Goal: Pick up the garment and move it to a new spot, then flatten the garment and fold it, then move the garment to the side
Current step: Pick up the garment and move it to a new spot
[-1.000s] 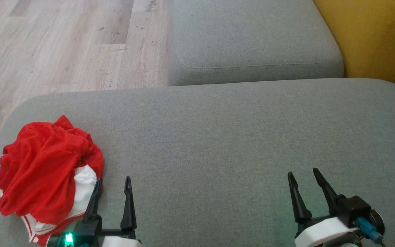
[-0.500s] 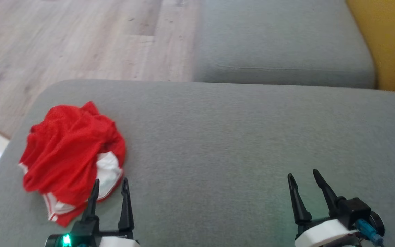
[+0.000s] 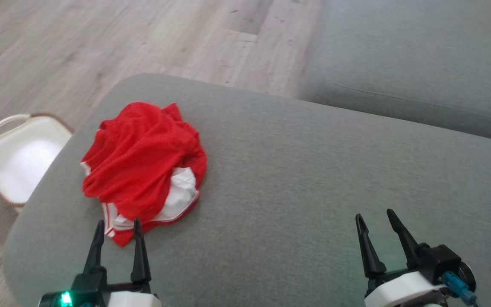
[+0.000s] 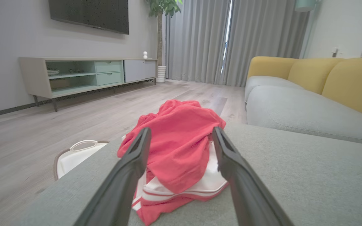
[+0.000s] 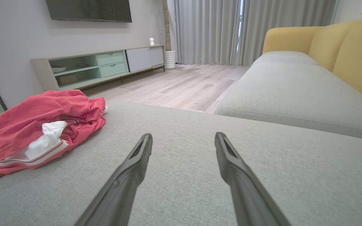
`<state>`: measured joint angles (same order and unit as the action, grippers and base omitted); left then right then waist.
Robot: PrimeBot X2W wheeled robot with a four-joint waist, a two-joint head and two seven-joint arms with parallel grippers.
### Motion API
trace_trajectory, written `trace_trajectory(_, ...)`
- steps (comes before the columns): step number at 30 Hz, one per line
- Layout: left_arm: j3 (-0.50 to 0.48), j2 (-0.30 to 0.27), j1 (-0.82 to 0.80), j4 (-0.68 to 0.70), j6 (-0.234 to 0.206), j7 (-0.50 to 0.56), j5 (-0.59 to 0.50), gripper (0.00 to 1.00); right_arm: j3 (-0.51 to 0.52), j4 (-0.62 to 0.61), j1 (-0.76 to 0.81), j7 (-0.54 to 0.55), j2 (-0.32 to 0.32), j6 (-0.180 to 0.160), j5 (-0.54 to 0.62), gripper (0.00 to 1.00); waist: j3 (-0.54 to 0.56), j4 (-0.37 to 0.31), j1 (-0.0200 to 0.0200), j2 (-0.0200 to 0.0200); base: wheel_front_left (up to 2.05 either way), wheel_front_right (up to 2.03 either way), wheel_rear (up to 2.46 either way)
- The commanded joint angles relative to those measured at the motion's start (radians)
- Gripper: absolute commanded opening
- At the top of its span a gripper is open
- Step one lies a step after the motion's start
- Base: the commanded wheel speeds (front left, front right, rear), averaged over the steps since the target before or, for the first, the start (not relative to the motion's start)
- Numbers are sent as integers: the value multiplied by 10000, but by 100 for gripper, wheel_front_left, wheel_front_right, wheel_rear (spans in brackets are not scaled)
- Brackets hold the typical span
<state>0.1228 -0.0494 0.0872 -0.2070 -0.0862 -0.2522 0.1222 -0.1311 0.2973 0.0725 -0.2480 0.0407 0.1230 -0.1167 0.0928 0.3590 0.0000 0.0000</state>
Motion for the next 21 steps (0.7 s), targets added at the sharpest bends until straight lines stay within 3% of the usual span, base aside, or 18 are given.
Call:
trace_trajectory(1,-356,-8,-337,346,-25,-95,-45,100,-251,-377,-334,-138,95,77,-107,100,-52,227,0,0,0,0,0)
trace_trajectory(12,-852,-23,-619,523,-40,-95,-97,100,-282,-357,-385,-138,95,77,215,100,-728,865,0,0,0,0,0)
trace_trajectory(18,-1127,-612,-2078,187,371,-82,-172,100,-180,-473,-694,-138,109,77,1007,100,-1921,777,0,0,0,0,0)
trace_trajectory(21,-1186,-1033,-3389,-157,652,455,-91,100,-144,-584,-958,-138,380,77,1293,100,-2597,703,0,0,0,0,0)
